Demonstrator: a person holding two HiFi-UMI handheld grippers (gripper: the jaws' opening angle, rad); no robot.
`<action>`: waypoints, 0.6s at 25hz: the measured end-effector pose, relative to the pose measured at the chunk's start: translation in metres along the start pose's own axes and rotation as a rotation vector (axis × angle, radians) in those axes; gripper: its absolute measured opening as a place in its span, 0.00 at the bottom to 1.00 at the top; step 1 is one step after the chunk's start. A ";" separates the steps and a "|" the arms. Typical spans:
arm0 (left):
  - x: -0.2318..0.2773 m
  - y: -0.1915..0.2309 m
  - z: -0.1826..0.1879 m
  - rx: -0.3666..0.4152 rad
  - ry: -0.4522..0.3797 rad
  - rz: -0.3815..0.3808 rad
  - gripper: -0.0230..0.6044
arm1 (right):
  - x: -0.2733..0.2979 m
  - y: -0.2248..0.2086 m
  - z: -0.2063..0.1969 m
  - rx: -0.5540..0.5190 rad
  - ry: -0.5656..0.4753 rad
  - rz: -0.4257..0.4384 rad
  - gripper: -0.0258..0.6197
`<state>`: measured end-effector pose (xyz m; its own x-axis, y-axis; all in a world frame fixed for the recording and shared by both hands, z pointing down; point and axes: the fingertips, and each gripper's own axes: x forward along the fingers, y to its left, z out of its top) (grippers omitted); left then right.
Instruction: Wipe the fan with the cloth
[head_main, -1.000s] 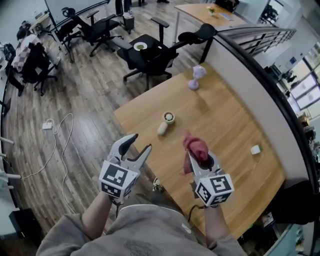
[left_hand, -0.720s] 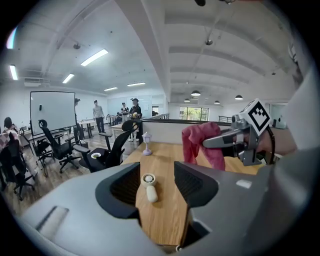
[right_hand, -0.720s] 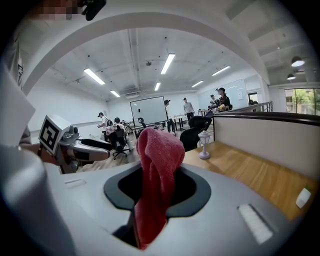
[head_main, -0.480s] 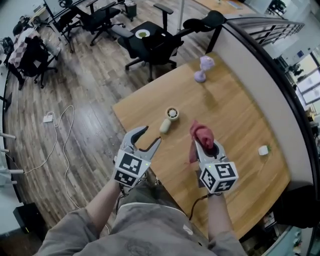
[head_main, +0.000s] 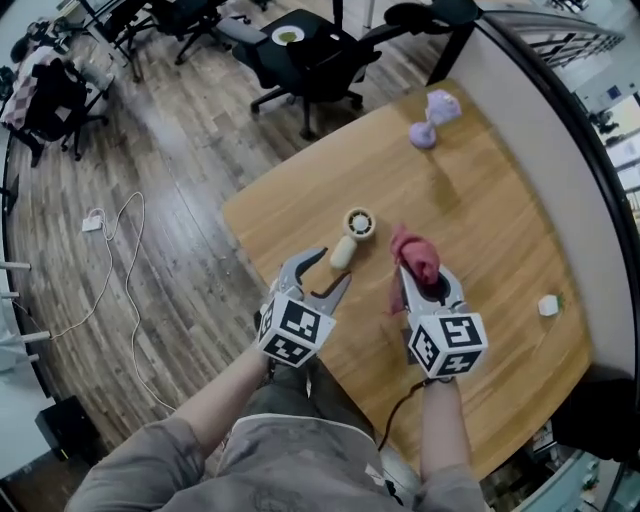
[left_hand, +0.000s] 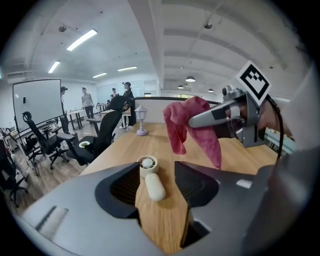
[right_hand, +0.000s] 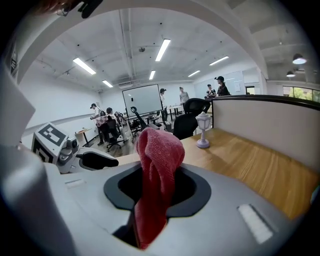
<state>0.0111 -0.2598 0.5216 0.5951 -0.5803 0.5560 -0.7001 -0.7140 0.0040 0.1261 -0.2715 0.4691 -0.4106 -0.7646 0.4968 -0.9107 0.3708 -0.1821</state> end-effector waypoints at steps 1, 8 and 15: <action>0.008 0.001 -0.003 0.005 -0.001 -0.007 0.39 | 0.007 -0.002 -0.003 0.001 0.003 -0.007 0.22; 0.057 0.003 -0.041 0.023 0.063 -0.056 0.45 | 0.048 -0.011 -0.026 0.006 0.028 -0.042 0.22; 0.084 0.007 -0.067 0.069 0.091 -0.092 0.45 | 0.077 -0.021 -0.042 0.006 0.053 -0.048 0.22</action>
<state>0.0297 -0.2876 0.6239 0.6149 -0.4760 0.6288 -0.6137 -0.7895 0.0025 0.1157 -0.3163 0.5466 -0.3635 -0.7524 0.5493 -0.9297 0.3308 -0.1620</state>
